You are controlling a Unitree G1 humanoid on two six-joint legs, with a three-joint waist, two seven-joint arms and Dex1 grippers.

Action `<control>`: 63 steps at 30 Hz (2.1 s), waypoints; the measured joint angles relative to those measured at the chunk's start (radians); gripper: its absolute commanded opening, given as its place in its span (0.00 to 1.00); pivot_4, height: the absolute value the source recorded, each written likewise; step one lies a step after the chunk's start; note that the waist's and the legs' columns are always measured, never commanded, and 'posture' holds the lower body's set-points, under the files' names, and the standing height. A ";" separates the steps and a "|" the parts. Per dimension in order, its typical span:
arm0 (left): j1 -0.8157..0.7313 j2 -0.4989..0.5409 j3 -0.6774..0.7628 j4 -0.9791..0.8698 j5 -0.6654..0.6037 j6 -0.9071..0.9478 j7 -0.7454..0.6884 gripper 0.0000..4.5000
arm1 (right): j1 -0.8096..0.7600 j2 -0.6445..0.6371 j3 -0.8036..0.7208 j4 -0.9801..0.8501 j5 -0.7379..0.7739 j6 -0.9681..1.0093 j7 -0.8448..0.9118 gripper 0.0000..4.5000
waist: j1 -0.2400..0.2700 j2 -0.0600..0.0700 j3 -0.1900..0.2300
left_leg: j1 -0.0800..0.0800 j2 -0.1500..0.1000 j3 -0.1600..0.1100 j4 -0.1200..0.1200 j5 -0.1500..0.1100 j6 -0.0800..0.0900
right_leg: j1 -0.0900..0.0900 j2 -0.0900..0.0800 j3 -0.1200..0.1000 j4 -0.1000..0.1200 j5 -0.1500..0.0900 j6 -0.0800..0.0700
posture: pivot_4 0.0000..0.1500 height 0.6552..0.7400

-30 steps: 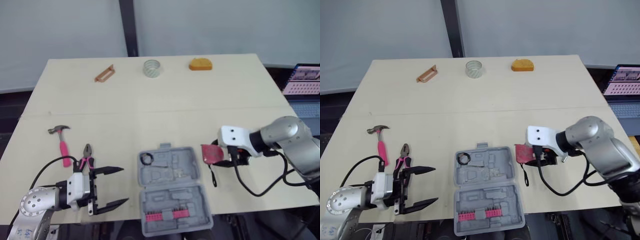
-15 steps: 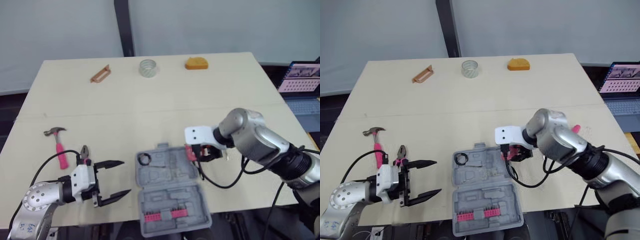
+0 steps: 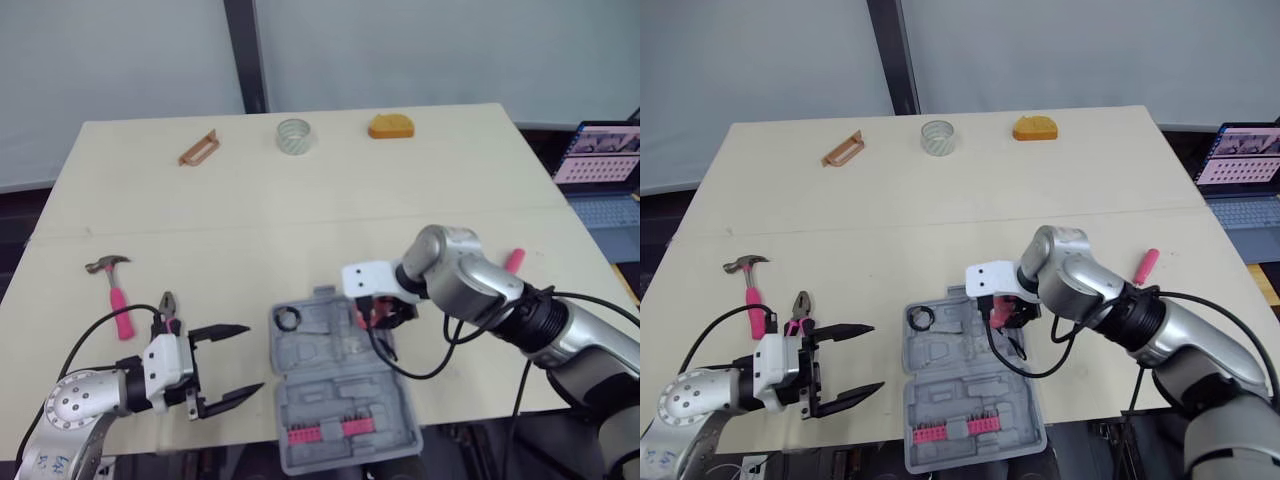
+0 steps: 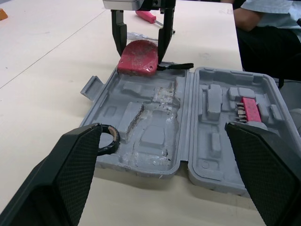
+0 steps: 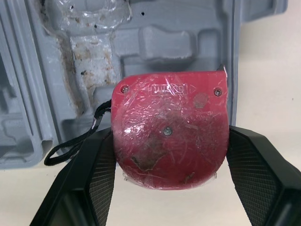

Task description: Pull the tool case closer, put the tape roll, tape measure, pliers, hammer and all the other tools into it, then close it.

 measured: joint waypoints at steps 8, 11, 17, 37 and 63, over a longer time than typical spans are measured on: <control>0.019 0.000 0.002 -0.028 0.000 0.006 0.004 1.00 | 0.001 0.029 0.000 0.038 -0.027 -0.041 0.000 0.66 | 0.000 0.000 0.000 | 0.000 0.000 0.000 0.000 0.000 0.000 | 0.000 0.000 0.000 0.000 0.000 0.000 | 1.00 1.00; 0.027 0.000 0.002 -0.028 0.000 0.008 0.009 1.00 | 0.001 0.032 0.000 0.042 -0.032 -0.046 0.000 0.66 | 0.000 0.000 0.000 | 0.000 0.000 0.000 0.000 0.000 0.000 | -0.001 0.000 0.000 0.000 0.000 0.000 | 1.00 1.00; 0.031 0.000 0.002 -0.030 0.000 0.008 0.012 1.00 | 0.001 0.052 0.000 0.056 -0.045 -0.064 0.000 0.66 | 0.000 0.000 0.000 | 0.000 0.000 0.001 0.000 0.000 0.000 | -0.001 0.000 0.000 0.001 0.000 0.000 | 1.00 1.00; 0.054 -0.003 0.001 -0.030 0.001 -0.004 0.022 1.00 | -0.011 0.037 -0.037 0.027 -0.044 -0.075 0.017 0.99 | 0.000 0.000 0.000 | 0.000 0.000 0.001 0.000 0.000 0.000 | -0.001 0.000 0.000 0.001 0.000 0.000 | 1.00 1.00; 0.035 -0.009 -0.013 0.008 0.005 -0.036 0.003 1.00 | 0.456 0.010 -0.616 0.051 0.367 -0.413 -0.098 0.36 | 0.003 -0.001 0.000 | 0.001 0.001 0.002 0.000 0.000 0.000 | 0.001 0.000 -0.001 0.000 0.000 0.000 | 1.00 1.00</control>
